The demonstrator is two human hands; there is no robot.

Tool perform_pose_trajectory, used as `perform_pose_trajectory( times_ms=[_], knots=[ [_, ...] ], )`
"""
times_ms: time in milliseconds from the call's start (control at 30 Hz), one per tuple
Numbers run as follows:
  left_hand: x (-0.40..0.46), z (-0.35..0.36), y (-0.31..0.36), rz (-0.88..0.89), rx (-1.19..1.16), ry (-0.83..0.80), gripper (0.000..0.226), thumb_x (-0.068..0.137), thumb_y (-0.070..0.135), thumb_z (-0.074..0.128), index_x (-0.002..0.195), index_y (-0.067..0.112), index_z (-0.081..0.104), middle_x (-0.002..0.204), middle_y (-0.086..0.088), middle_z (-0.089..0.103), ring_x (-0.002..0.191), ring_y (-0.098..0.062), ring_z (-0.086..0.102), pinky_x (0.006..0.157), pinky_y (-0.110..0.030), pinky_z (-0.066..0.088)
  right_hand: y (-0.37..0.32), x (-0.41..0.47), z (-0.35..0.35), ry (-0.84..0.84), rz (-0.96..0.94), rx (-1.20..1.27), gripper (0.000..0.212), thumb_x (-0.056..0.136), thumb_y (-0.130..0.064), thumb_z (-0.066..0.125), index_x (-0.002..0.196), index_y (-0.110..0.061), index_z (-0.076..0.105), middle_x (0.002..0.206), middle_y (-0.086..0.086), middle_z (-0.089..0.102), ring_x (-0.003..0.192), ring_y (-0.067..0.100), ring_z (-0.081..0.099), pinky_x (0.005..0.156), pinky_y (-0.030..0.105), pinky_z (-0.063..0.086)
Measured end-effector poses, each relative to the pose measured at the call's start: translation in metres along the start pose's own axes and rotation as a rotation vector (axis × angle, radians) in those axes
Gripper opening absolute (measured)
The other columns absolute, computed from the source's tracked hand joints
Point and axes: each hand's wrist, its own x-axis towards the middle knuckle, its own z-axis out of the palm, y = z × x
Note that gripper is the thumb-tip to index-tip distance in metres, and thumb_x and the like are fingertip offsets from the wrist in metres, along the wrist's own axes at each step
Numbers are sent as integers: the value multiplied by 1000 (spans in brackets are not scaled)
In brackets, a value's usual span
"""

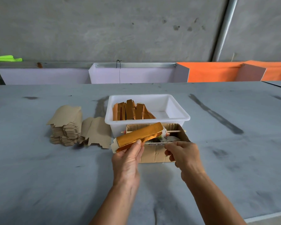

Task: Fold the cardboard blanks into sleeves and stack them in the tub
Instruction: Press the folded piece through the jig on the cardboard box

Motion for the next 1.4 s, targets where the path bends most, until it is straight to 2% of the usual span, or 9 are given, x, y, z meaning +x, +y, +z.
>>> perform_pose_trajectory(
  times_ms=[133, 300, 400, 600, 700, 833, 1000, 1167, 1400],
  knots=[
    [-2, 1, 0, -6, 6, 5, 13, 79, -5, 65, 86, 7, 66, 93, -14, 70, 84, -24, 69, 88, -38, 52, 4, -4, 0, 14, 7, 20, 20, 84, -10, 64, 65, -8, 68, 58, 1, 63, 50, 10, 51, 39, 14, 34],
    [-2, 2, 0, -1, 11, 11, 15, 79, -4, 65, 89, 7, 66, 99, -17, 69, 89, -26, 69, 87, -37, 53, 6, -5, 0, 31, 6, 34, 22, 85, -11, 65, 64, -9, 68, 58, 1, 63, 50, 10, 51, 42, 17, 35],
    [0, 0, -1, -2, 14, 11, 18, 79, -3, 67, 95, 5, 65, 104, -19, 68, 92, -27, 69, 83, -35, 55, 6, -6, 1, 36, 3, 44, 22, 85, -11, 65, 63, -9, 68, 56, 1, 62, 49, 10, 51, 41, 17, 35],
    [2, 0, -2, 16, 17, 15, 21, 76, -3, 69, 94, 6, 66, 99, -15, 71, 86, -25, 71, 72, -28, 59, 13, -6, 3, 48, 14, 92, 25, 84, -15, 68, 59, -9, 69, 50, -3, 62, 48, 10, 52, 45, 20, 37],
    [2, 0, -2, 25, 37, 23, 18, 76, -4, 69, 90, 7, 66, 94, -13, 72, 82, -23, 72, 74, -28, 58, 21, -3, 5, 65, 28, 89, 27, 84, -17, 68, 58, -8, 68, 49, -3, 61, 49, 10, 51, 46, 22, 38],
    [3, 1, -1, 45, 91, 31, 21, 76, -5, 69, 96, 1, 66, 96, -15, 71, 86, -26, 71, 81, -33, 57, 32, 2, 1, 92, 34, 45, 26, 85, -14, 66, 60, -5, 68, 57, 4, 63, 53, 13, 52, 52, 26, 43],
    [2, -2, 1, 56, 102, 22, 24, 75, -5, 70, 98, -1, 67, 101, -23, 69, 94, -35, 68, 78, -35, 58, 24, -18, -1, -120, -131, 205, 32, 84, -21, 69, 53, -13, 65, 53, 0, 60, 47, 4, 46, 47, 16, 37],
    [-5, -2, -6, 55, 112, -30, 30, 76, -5, 68, 106, -1, 65, 104, -24, 68, 97, -39, 66, 85, -44, 55, 10, -31, 2, -260, -173, 346, 23, 85, -17, 67, 63, -12, 68, 57, 0, 62, 48, 4, 47, 45, 13, 37],
    [-8, -7, -4, 147, 152, -94, 32, 68, 4, 73, 99, 1, 68, 93, -16, 73, 91, -31, 70, 71, -32, 59, -1, -36, 7, -331, -211, 350, 22, 87, -13, 63, 66, -9, 70, 63, 3, 67, 51, 5, 49, 47, 13, 39]
  ],
)
